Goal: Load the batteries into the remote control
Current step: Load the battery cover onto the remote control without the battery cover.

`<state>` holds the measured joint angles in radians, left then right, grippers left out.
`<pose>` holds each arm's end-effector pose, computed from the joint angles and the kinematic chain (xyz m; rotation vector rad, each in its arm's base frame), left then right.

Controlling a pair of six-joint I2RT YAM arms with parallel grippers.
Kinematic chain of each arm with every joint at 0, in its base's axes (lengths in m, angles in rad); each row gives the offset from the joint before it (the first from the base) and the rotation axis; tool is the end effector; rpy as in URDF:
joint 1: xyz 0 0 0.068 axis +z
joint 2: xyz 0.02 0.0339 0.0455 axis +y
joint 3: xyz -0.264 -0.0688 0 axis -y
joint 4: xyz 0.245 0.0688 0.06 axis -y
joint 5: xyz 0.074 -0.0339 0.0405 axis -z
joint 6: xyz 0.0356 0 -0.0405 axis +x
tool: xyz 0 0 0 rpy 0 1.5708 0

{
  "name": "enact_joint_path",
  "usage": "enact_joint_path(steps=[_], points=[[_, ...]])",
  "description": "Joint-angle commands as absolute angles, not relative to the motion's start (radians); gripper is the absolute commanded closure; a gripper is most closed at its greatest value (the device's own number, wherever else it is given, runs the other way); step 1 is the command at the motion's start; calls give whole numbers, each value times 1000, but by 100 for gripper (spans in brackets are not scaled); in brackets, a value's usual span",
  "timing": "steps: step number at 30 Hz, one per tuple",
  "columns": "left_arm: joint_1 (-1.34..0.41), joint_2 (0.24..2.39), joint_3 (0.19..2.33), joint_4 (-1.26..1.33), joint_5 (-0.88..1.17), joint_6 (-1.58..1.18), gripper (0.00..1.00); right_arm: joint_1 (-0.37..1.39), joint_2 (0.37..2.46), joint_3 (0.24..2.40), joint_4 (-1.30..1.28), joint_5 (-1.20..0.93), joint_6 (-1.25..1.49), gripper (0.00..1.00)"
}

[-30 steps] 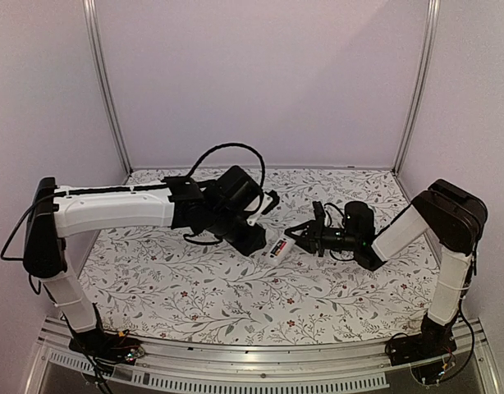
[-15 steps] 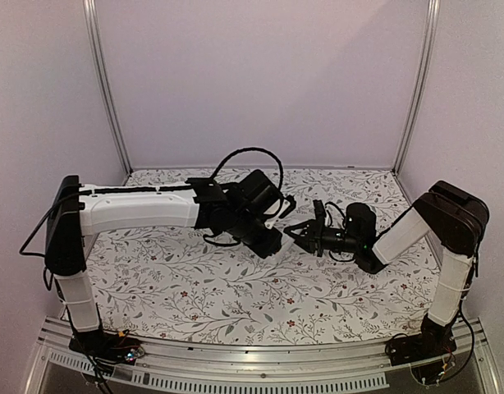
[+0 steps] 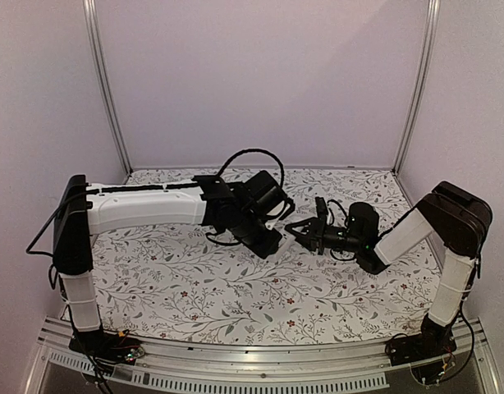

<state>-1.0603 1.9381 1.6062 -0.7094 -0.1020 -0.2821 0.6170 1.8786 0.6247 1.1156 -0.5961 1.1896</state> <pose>0.2090 -0.3658 0.2424 0.9694 2.4608 -0.3402 0.2623 0.2106 0.1367 0.0518 2.0695 1.7475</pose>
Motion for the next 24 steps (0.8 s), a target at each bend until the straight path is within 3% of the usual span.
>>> enact_joint_path(steps=[1,24], points=[[-1051,1974,1646,-758,-108,-287,72,627,1839,614,1151,-587,1177,100],[-1042,2008,1683,-771,-78,-292,72,642,1828,618,1142,-589,1166,99]])
